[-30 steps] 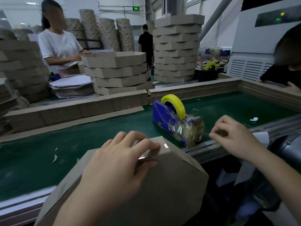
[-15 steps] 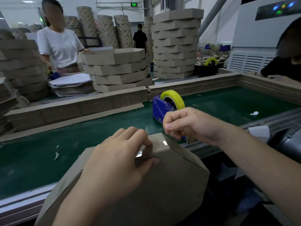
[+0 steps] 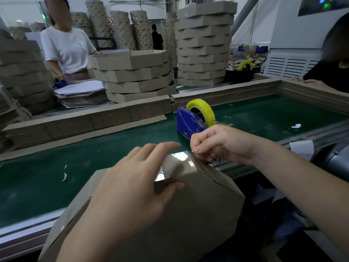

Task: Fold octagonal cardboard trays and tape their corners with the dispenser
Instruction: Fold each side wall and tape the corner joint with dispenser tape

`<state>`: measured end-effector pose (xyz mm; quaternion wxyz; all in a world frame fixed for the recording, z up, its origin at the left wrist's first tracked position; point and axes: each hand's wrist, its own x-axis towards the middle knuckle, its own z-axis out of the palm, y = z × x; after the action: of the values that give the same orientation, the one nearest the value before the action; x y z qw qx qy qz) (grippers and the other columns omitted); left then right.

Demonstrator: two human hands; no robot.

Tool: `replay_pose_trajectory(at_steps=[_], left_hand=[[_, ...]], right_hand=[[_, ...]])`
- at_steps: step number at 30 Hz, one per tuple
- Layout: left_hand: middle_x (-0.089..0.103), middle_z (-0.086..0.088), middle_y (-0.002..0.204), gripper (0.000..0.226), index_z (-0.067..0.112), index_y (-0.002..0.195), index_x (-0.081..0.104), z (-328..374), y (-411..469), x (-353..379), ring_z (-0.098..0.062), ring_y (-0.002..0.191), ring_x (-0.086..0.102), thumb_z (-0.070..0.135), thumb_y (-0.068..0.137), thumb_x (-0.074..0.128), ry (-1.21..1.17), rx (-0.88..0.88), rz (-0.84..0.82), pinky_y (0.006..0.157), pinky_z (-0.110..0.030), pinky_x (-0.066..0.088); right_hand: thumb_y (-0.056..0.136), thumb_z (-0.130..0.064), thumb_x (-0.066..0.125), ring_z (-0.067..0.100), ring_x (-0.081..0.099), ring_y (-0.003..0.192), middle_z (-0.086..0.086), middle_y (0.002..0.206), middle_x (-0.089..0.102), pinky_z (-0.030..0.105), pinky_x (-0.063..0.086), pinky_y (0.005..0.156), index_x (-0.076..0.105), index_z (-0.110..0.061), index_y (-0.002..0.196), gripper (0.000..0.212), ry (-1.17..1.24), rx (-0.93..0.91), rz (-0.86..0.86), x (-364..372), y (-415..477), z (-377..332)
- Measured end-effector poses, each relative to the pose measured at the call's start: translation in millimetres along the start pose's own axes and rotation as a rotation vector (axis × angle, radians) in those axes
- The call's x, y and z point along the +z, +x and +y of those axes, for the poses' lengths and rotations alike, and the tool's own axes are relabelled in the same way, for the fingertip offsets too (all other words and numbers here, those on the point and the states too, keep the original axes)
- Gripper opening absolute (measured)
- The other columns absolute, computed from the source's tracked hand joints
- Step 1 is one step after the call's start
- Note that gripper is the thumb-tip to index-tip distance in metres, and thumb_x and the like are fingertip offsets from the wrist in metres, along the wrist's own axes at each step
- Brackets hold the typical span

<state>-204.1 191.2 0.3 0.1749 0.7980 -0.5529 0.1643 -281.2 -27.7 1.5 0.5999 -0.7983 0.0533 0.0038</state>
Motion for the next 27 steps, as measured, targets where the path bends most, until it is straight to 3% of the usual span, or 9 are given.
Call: replay_pose_trajectory(at_steps=[2,5,7,13,18,22,24,27], left_hand=[[0.063,0.020,0.109,0.055,0.039,0.128,0.058,0,1,0,-0.008,0.093,0.062,0.057,0.077,0.055,0.010,0.009,-0.054,0.055,-0.003,0.021],[0.062,0.021,0.104,0.047,0.042,0.122,0.063,-1,0,1,-0.009,0.094,0.061,0.058,0.079,0.053,0.007,0.000,-0.078,0.054,-0.006,0.019],[0.062,0.019,0.098,0.042,0.040,0.117,0.066,0,0,1,-0.010,0.088,0.062,0.055,0.078,0.060,0.016,0.001,-0.067,0.054,-0.006,0.017],[0.062,0.017,0.092,0.035,0.038,0.110,0.069,-1,-2,4,-0.011,0.082,0.063,0.053,0.079,0.061,0.038,0.015,-0.041,0.052,-0.006,0.014],[0.061,0.018,0.098,0.042,0.037,0.115,0.068,-7,-4,4,-0.011,0.090,0.061,0.054,0.078,0.057,-0.037,-0.019,-0.066,0.059,-0.006,0.025],[0.061,0.020,0.098,0.037,0.036,0.112,0.067,-10,-5,4,-0.008,0.091,0.060,0.054,0.081,0.058,-0.002,-0.019,-0.030,0.055,-0.006,0.024],[0.061,0.019,0.096,0.035,0.032,0.105,0.067,-12,-7,5,-0.007,0.089,0.059,0.056,0.081,0.058,0.007,-0.017,-0.022,0.053,-0.006,0.024],[0.058,0.020,0.093,0.038,0.031,0.098,0.060,-14,-8,2,-0.002,0.087,0.050,0.064,0.078,0.052,-0.021,-0.061,-0.004,0.053,-0.007,0.029]], right_hand=[[0.072,-0.012,0.068,0.011,0.047,0.060,-0.001,0.068,0.057,0.022,0.038,0.058,0.066,-0.021,0.053,0.021,0.001,-0.004,0.000,-1,0,1],[0.076,-0.014,0.069,0.011,0.047,0.059,0.003,0.069,0.056,0.022,0.038,0.058,0.067,-0.020,0.054,0.023,-0.011,0.009,0.012,-2,0,3],[0.076,-0.027,0.075,0.011,0.044,0.060,0.008,0.070,0.050,0.021,0.036,0.057,0.066,-0.020,0.055,0.025,-0.061,0.058,0.012,-2,1,4],[0.054,-0.060,0.072,0.006,0.037,0.045,-0.008,0.050,0.043,0.016,0.030,0.045,0.065,-0.021,0.049,0.040,-0.202,0.299,-0.033,-4,2,4],[0.041,-0.092,0.047,0.013,0.041,0.051,-0.002,0.060,0.048,0.023,0.038,0.058,0.052,-0.020,0.063,0.075,-0.532,0.439,-0.019,-5,6,17],[0.057,-0.077,0.061,0.008,0.038,0.046,-0.011,0.057,0.046,0.019,0.032,0.047,0.056,-0.021,0.067,0.057,-0.322,0.366,-0.004,-7,0,31],[0.061,-0.067,0.067,0.009,0.042,0.050,-0.008,0.058,0.049,0.021,0.033,0.049,0.057,-0.020,0.067,0.048,-0.269,0.297,0.069,-7,-6,36],[0.069,-0.064,0.071,0.009,0.062,0.081,-0.011,0.085,0.066,0.017,0.049,0.068,0.068,-0.033,0.093,0.039,-0.231,0.050,0.218,-1,-18,44]])
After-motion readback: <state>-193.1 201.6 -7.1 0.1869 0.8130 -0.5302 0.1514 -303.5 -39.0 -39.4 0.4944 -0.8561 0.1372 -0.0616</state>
